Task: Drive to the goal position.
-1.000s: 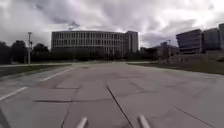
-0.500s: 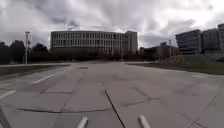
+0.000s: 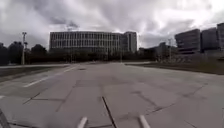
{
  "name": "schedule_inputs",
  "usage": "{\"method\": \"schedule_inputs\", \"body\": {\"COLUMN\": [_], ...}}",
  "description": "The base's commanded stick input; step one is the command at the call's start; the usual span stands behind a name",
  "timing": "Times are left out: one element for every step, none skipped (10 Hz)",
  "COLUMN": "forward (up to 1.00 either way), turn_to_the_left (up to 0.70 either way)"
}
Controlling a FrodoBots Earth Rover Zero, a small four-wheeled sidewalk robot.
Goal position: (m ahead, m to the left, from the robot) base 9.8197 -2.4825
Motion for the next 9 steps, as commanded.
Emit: {"method": "schedule_inputs", "body": {"forward": [0.7,0.7,0.7,0.7,0.7,0.7,0.7,0.7,0.7], "turn_to_the_left": [0.01,0.01,0.01,0.01,0.01,0.01,0.01,0.01,0.01]}}
